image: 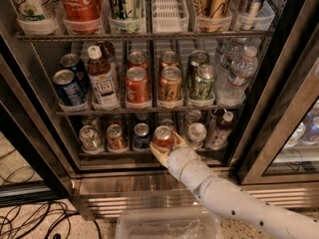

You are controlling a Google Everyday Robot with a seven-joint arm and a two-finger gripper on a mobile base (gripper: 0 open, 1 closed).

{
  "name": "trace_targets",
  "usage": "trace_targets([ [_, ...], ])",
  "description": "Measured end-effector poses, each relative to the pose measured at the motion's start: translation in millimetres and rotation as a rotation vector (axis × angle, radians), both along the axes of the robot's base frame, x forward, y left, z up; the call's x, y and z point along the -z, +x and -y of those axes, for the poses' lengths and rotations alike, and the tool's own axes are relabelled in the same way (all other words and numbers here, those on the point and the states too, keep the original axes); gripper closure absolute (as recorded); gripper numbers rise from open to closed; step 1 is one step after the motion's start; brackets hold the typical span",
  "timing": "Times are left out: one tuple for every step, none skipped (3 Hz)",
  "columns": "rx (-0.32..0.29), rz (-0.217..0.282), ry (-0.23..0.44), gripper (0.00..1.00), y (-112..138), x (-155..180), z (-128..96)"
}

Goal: Pick coke can from bottom shelf of fridge

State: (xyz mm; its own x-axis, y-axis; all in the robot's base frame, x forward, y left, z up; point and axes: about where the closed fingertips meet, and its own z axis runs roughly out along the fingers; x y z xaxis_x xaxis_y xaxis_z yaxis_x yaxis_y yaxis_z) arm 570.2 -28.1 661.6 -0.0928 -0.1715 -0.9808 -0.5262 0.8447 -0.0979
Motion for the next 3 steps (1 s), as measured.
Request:
trace_targets([
  [-0.070, -0.051, 0.024, 1.00, -44, 2, -11],
  [-0.123, -0.096, 0.060, 1.00, -77, 9, -4],
  [-0.123, -0.096, 0.060, 1.00, -77, 9, -4],
])
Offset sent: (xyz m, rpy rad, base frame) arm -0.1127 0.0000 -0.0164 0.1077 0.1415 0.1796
